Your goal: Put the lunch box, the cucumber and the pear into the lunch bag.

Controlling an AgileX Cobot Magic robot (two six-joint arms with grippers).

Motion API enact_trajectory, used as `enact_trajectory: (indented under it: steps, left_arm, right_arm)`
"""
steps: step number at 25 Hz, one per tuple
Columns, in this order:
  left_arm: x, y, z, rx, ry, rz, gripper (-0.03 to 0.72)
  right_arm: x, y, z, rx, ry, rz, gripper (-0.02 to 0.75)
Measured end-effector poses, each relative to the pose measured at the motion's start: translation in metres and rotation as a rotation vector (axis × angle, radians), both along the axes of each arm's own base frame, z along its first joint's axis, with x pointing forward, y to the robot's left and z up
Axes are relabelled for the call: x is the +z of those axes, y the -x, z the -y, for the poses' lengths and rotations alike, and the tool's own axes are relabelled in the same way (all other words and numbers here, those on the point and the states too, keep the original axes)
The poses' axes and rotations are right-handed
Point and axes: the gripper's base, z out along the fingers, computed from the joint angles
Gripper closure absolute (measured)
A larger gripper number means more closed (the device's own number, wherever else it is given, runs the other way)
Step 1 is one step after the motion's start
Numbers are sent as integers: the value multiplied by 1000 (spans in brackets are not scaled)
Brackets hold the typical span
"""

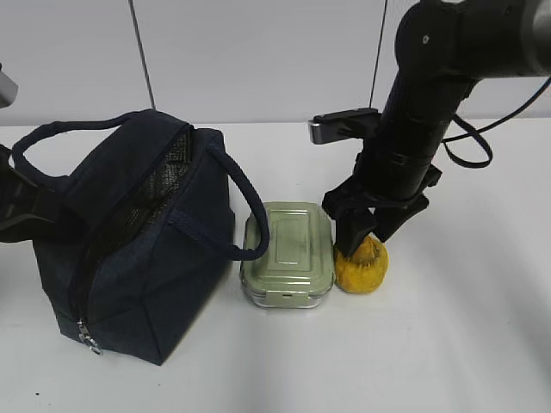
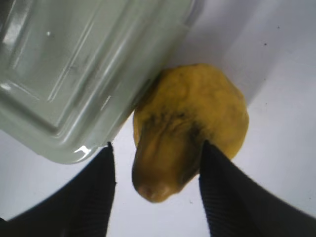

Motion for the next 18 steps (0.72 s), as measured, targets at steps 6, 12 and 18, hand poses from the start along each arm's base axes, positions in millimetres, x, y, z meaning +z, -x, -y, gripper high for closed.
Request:
enact_trajectory:
  steps: [6, 12, 18]
  left_arm:
    - [0, 0, 0, -1, -2, -1, 707]
    - [0, 0, 0, -3, -3, -1, 707]
    - [0, 0, 0, -3, -3, -1, 707]
  right_arm:
    - [1, -2, 5, -14, 76, 39, 622]
    - [97, 4, -5, -1, -71, 314, 632]
    - [169, 34, -64, 220, -422, 500, 634]
